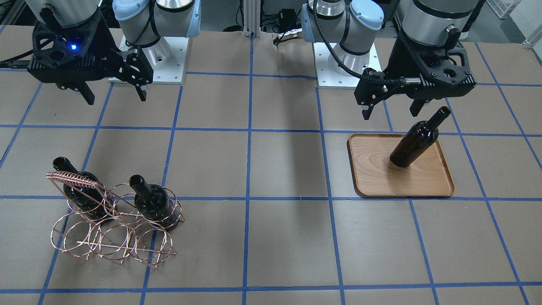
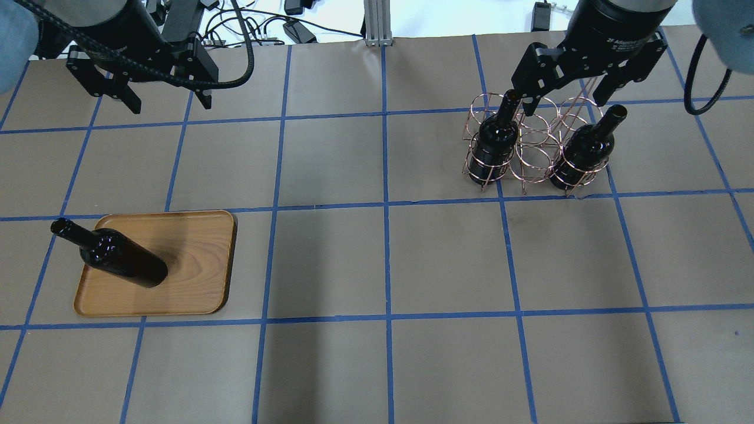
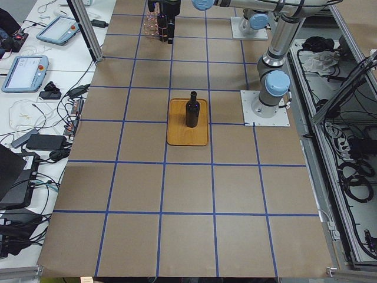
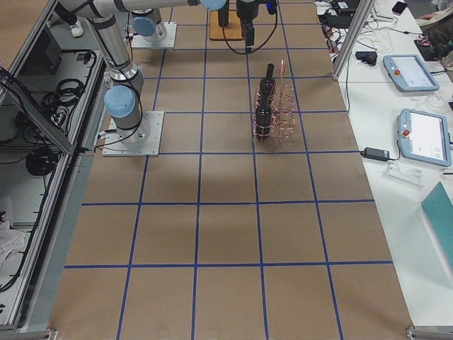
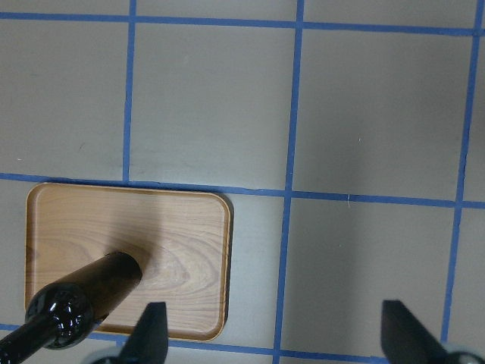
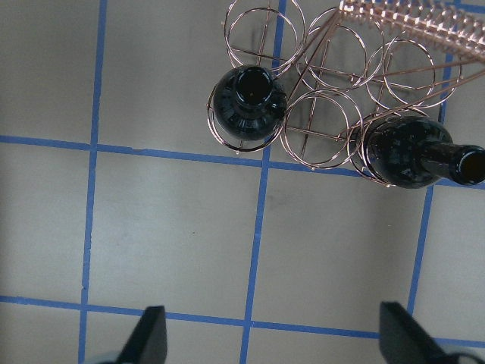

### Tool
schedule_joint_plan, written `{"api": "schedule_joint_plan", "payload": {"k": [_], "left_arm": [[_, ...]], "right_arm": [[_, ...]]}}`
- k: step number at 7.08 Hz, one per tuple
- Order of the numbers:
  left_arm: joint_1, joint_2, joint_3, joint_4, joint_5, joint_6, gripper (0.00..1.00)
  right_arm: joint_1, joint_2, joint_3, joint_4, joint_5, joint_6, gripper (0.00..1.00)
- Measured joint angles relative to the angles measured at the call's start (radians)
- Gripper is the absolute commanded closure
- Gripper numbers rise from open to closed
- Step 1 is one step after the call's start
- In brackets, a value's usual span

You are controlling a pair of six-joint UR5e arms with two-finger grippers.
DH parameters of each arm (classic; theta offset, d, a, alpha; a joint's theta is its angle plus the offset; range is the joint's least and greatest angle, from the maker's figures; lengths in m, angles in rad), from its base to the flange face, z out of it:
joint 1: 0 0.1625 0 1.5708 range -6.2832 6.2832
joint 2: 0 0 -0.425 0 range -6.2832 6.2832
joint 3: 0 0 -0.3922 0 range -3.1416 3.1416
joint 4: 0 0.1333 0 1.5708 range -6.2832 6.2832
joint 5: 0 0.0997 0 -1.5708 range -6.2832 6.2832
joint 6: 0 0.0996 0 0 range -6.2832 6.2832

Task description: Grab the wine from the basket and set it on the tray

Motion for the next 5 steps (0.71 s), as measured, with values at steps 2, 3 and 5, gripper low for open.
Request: {"api": "schedule_joint_plan", "payload": {"k": [2,3,5], "left_arm": [[-0.005,-0.001,0.001,-0.013,-0.025,-0.004,0.0],[-0.005,-0.001,0.001,-0.039,-0.031,-0.009,0.0],[-0.005,0.001,0.002,-0.084,-0.035,-0.013,0.0]], "right_arm": [[0.0,0.0,0.0,-0.001,0.0,0.001,0.0],[0.0,0.0,0.0,0.0,-0.001,0.002,0.0],[0.0,0.0,0.0,0.001,-0.001,0.002,0.0]]}}
